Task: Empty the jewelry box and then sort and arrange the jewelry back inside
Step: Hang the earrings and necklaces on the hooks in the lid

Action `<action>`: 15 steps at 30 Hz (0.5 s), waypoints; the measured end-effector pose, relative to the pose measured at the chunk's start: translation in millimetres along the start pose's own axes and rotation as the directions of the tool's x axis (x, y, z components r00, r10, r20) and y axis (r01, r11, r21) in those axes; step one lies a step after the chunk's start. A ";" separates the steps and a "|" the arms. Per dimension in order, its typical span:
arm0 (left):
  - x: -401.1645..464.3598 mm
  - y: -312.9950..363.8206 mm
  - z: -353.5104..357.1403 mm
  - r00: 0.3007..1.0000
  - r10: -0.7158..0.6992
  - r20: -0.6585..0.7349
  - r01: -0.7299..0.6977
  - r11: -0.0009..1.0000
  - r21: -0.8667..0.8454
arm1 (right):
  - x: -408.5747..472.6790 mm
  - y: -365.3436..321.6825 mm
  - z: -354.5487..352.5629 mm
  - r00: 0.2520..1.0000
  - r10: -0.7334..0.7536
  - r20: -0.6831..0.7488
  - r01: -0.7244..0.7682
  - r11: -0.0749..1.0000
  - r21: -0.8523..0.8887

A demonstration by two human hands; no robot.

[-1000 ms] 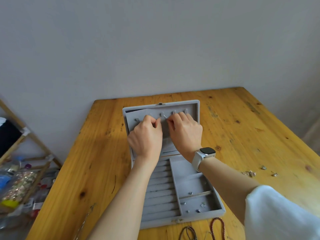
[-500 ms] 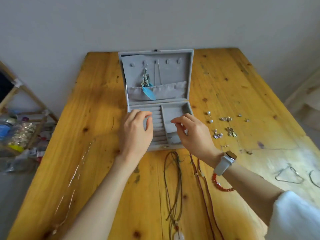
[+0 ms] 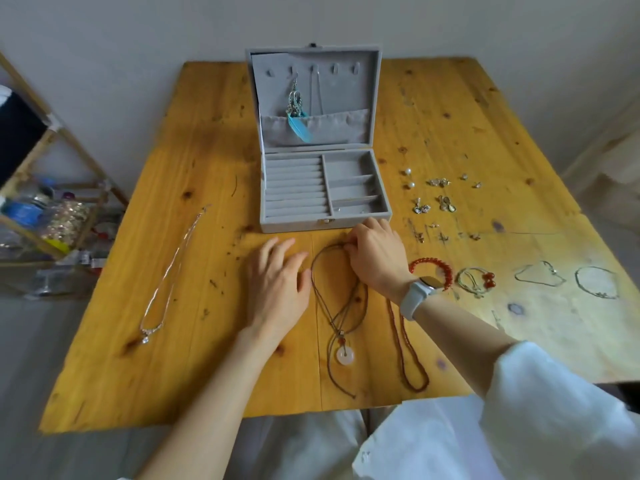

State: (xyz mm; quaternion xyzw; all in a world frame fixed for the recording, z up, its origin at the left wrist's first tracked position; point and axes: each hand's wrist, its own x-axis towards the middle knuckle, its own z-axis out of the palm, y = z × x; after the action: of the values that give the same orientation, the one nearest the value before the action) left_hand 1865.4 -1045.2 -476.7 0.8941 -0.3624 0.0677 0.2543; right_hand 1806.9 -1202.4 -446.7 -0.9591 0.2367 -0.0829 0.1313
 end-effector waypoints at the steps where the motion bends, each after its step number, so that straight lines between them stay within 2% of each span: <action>1: -1.3 -0.9 0.1 0.999 -0.012 0.031 0.011 1.000 0.028 | -0.1 -0.9 -0.4 1.000 -0.023 0.006 0.023 0.999 -0.025; 4: -1.9 0.3 -1.0 0.997 -0.019 0.075 0.013 0.997 0.079 | 0.9 -3.3 -8.0 0.996 -0.078 0.052 0.079 0.997 -0.013; 8: 0.2 2.7 -5.9 0.992 -0.030 0.119 0.017 0.994 0.107 | 9.4 -8.9 -46.3 0.989 -0.125 0.072 0.107 0.970 0.217; 11: 13.2 5.1 -17.8 0.992 -0.037 0.125 0.041 0.999 -0.025 | 20.0 -16.8 -89.9 0.980 -0.196 0.035 0.164 0.896 0.412; 13: 30.6 11.3 -31.4 0.993 -0.035 0.115 0.050 0.989 -0.139 | 30.2 -22.9 -118.5 0.976 -0.219 0.007 0.191 0.866 0.462; 15: 54.5 19.5 -47.2 0.997 0.008 0.070 0.003 0.988 -0.152 | 44.5 -26.3 -143.6 0.973 -0.223 -0.052 0.221 0.857 0.465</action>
State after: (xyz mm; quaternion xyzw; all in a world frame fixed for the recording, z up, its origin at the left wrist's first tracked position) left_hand 1894.8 -1066.7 -411.5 0.8735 -0.3763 0.0085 0.3087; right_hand 1825.4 -1231.6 -298.1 -0.9201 0.0972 -0.1501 0.3486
